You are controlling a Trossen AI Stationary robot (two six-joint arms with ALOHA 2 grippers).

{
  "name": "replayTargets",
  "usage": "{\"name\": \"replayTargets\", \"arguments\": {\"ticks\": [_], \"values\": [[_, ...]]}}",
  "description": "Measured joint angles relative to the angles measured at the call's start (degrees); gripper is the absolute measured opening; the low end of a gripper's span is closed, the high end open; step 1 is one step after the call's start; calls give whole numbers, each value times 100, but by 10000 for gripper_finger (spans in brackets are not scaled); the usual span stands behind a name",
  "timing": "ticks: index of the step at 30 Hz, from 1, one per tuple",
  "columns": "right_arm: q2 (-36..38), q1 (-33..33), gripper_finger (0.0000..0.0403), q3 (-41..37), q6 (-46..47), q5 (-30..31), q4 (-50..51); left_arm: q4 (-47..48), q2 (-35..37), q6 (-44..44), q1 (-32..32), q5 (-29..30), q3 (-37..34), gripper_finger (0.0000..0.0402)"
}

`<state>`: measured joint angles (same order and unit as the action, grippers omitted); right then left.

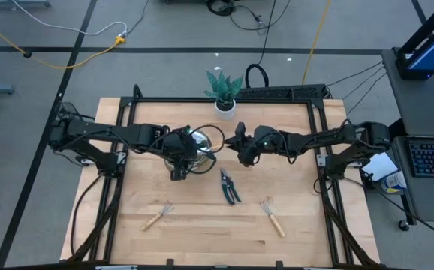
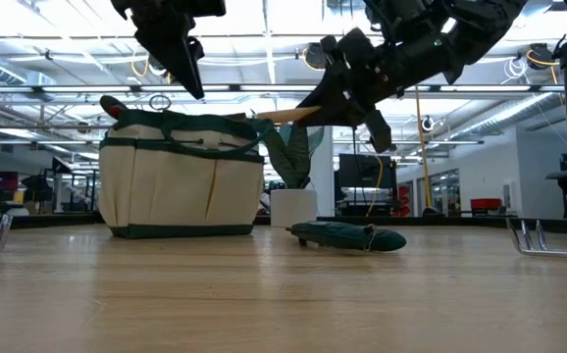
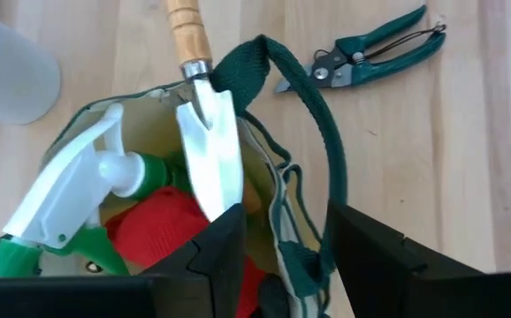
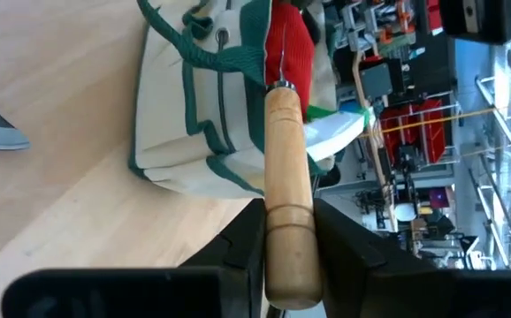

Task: Pick & Place Garden tools in Gardening bag
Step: Put the brown trowel into the brown gardening bag

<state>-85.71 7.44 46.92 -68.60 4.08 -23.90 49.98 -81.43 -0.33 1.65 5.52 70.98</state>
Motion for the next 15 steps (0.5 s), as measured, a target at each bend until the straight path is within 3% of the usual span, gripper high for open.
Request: {"name": "replayTargets", "arguments": {"ticks": [5, 15], "values": [[9, -146, 65, 2, 291, 486, 72, 0, 0, -23, 2, -164, 0, 166], [555, -308, 64, 55, 1734, 471, 749, -15, 0, -21, 54, -155, 0, 166]]}}
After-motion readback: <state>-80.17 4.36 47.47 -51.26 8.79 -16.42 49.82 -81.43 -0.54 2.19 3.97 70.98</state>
